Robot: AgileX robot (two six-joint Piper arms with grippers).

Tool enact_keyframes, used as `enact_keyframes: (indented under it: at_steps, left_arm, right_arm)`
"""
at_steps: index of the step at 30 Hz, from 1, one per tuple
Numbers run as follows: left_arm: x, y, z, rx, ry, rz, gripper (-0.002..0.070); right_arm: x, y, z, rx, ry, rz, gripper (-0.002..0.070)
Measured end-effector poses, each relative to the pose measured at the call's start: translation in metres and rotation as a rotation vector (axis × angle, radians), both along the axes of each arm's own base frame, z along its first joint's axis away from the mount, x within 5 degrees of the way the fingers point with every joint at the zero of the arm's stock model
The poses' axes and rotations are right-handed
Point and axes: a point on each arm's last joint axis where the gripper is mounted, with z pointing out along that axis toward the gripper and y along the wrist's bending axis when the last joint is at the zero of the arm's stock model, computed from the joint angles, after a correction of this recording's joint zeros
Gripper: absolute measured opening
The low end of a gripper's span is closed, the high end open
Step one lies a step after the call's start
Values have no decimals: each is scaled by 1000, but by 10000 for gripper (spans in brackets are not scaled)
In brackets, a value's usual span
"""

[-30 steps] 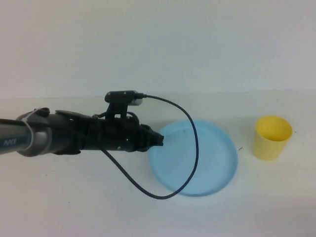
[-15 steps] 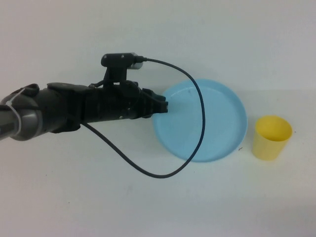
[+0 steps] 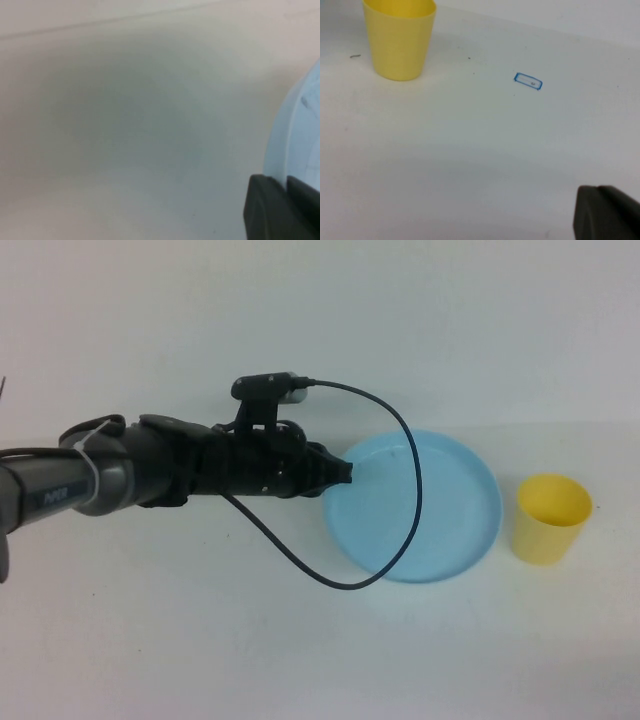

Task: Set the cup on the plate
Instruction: Place the plate on the center of the table, then pick up the cup from the table

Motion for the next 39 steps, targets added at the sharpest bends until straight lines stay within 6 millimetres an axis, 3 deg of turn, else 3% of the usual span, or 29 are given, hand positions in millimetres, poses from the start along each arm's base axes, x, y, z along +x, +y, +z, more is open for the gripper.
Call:
enact_keyframes:
  at_steps: [3, 9, 14, 17, 21, 26, 29, 35, 39]
  left_arm:
    - [0, -3, -7, 8, -3, -39, 38]
    - [4, -4, -5, -12, -11, -23, 298]
    - [11, -7, 18, -49, -72, -44, 302]
    - [11, -10, 52, -92, -147, -76, 228]
    - [-3, -6, 120, -123, -314, -103, 4]
    - [-43, 7, 199, -144, -516, -128, 1]
    - [-79, 13, 240, -196, -603, -214, 1]
    - [-144, 20, 293, -373, -690, -431, 1]
    - [-167, 22, 306, -464, -703, -533, 1]
  right_arm:
    - [0, 0, 0, 0, 2, 0, 0]
    - [0, 0, 0, 0, 2, 0, 0]
    - [0, 0, 0, 0, 2, 0, 0]
    - [0, 0, 0, 0, 2, 0, 0]
    - [0, 0, 0, 0, 2, 0, 0]
    - [0, 0, 0, 0, 2, 0, 0]
    - [0, 0, 0, 0, 2, 0, 0]
    - [0, 0, 0, 0, 2, 0, 0]
    - [0, 0, 0, 0, 2, 0, 0]
